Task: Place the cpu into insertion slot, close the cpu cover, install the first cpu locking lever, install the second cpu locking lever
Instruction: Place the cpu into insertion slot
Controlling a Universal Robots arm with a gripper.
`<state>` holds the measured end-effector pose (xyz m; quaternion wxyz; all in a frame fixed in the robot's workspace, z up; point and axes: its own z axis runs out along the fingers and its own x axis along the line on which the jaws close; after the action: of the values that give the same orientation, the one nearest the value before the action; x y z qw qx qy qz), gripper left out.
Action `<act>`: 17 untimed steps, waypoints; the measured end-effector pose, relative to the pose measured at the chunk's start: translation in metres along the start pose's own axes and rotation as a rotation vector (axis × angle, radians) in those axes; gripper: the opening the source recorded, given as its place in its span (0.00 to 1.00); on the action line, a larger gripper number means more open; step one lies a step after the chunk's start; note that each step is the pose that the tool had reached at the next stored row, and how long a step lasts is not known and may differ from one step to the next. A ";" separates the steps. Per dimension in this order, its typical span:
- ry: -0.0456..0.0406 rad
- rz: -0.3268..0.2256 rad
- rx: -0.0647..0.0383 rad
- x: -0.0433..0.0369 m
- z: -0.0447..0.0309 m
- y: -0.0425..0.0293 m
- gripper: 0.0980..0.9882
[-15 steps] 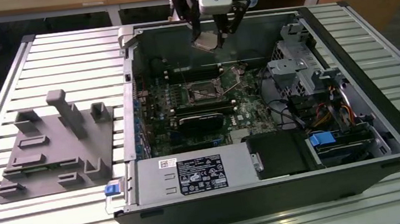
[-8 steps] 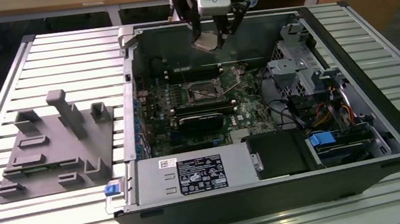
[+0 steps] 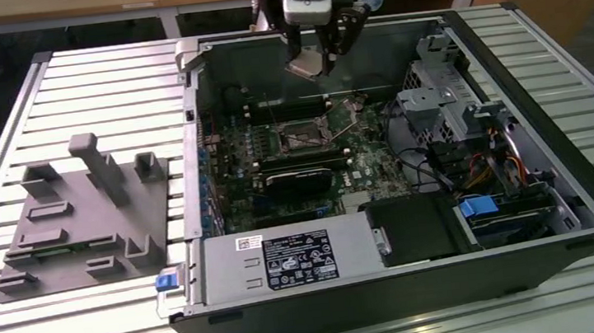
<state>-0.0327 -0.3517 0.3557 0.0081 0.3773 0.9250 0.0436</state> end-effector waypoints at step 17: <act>-0.0105 0.121 -0.002 0.0000 0.0047 -0.0004 0.50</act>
<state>-0.0327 -0.3516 0.3510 0.0107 0.4326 0.9005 0.0430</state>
